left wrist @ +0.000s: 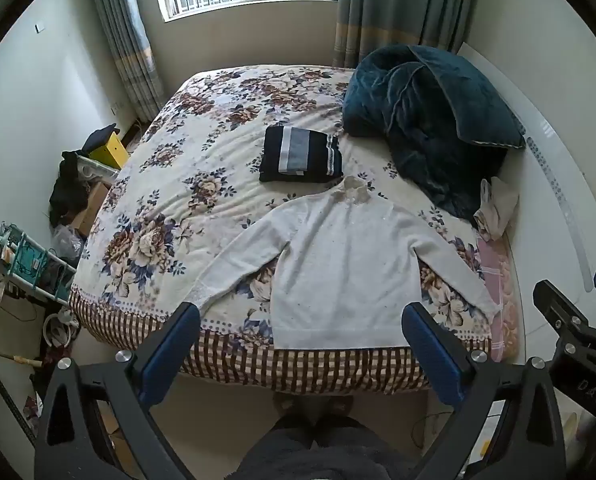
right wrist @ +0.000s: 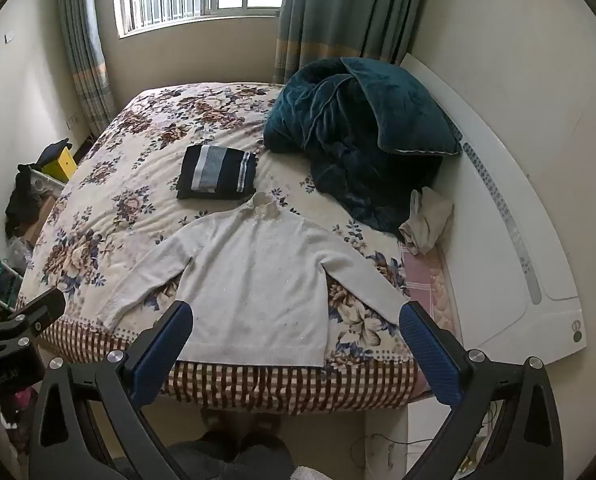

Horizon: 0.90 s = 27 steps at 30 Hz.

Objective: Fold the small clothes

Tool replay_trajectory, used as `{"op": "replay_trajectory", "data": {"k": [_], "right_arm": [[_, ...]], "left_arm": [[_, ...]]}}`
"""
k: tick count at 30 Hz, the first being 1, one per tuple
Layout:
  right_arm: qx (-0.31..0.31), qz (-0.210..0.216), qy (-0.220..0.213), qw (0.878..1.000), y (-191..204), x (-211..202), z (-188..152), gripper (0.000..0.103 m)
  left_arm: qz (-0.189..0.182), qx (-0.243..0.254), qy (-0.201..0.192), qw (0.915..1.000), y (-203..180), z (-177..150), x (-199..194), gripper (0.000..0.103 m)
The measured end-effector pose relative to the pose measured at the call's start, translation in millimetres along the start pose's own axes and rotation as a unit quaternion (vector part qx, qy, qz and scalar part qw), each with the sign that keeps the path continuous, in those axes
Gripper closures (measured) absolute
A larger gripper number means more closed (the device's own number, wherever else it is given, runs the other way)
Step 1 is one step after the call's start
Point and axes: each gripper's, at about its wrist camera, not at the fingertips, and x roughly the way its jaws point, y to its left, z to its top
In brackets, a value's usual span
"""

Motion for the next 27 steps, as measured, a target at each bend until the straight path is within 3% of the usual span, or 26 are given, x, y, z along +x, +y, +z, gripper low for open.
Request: {"op": "replay_trajectory", "data": {"k": [27], "right_arm": [[-0.012, 0.004, 0.006, 1.000, 4, 2, 4, 0.000]], "left_arm": [[-0.003, -0.004, -0.011, 0.9999, 10, 2, -3, 0.000]]}}
